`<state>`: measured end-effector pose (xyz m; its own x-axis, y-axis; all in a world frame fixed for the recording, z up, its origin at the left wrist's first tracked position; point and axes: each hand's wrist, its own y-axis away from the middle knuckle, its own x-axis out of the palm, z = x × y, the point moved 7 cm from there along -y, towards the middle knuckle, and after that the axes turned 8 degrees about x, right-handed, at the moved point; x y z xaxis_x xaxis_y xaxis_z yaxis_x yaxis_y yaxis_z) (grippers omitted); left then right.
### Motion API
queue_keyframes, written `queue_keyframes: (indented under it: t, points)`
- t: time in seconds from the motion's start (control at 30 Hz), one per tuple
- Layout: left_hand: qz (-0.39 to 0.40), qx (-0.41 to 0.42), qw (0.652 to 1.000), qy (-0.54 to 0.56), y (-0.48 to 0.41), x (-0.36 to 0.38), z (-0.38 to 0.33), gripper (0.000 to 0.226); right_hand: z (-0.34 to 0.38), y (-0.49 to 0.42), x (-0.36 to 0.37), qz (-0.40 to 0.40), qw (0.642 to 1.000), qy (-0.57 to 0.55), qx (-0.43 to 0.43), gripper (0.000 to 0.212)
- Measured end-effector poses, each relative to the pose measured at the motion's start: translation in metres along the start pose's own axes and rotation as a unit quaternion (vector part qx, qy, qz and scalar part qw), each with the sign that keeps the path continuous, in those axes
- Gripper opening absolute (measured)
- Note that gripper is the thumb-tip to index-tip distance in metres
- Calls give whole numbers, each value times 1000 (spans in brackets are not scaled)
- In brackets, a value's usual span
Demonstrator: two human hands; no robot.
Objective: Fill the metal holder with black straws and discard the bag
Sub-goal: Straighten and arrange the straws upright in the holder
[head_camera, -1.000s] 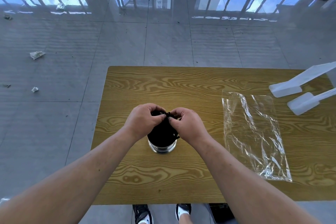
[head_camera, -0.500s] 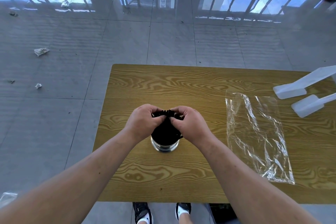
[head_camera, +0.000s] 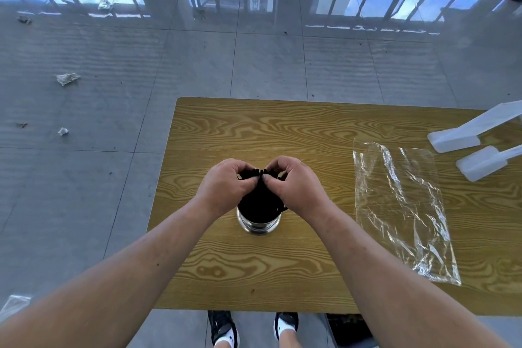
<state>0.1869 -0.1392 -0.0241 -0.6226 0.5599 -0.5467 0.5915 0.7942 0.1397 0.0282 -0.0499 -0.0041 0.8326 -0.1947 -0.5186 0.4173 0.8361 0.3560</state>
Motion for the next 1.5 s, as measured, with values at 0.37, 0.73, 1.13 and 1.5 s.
queue_keyframes:
  t: [0.37, 0.73, 1.13, 1.5]
  points:
    - [16, -27, 999, 0, 5, 0, 1, 5, 97, 26, -136, -149, 934, -280, -165, 24]
    - [15, -23, 1000, -2, 4, 2, 3, 9, 52, 15, -103, -51, 941, -335, -26, 23]
    - [16, -15, 1000, 0, 2, 4, 5, 2, 29, 13, -41, 64, 989, -117, 58, 6]
    - [18, -21, 999, 18, 2, 4, 4, 10, 48, 19, -53, 6, 996, -28, -84, 55]
